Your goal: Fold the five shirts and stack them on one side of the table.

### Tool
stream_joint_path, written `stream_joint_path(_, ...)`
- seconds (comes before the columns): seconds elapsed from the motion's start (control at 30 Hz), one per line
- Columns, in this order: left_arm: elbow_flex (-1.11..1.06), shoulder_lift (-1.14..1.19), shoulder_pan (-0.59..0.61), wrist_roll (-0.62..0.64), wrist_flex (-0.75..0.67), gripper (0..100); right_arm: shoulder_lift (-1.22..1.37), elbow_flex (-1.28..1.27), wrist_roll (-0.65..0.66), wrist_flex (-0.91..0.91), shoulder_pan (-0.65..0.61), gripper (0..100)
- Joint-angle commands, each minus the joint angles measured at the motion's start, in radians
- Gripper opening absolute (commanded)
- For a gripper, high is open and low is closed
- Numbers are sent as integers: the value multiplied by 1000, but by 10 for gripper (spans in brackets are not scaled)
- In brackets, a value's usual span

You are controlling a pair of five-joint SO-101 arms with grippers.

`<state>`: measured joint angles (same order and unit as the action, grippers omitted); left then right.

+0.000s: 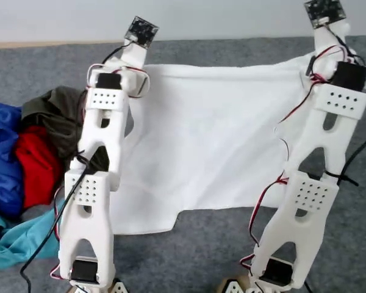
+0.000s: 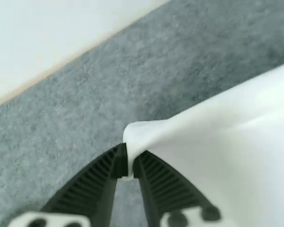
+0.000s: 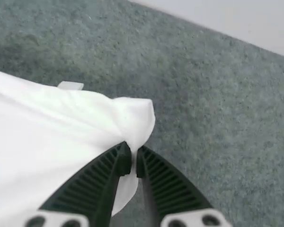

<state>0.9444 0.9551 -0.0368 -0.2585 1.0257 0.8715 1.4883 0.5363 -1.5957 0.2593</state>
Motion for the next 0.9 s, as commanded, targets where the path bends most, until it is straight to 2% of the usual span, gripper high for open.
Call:
stream_joint_path(0.0,1,-57,-11,-6,-63,3,-68,52,15,-28,39,10)
stream_joint_path(0.17,-5,25,6,-9,-51,3,-12,0,18,-7,35,10)
stream_joint_path(0.37,44,49,91,-11,89,3,91,6,17,38,-19,10)
stream_joint_path(0.47,111,43,103,-34,190,3,104,5,17,38,-61,10)
stream_joint_path(0.63,272,43,94,-199,457,3,93,25,21,-8,-97,10)
stream_joint_path(0.8,435,43,72,-293,700,3,88,130,106,-147,-94,10)
stream_joint_path(0.87,472,43,55,-301,730,3,88,170,132,-191,-84,10)
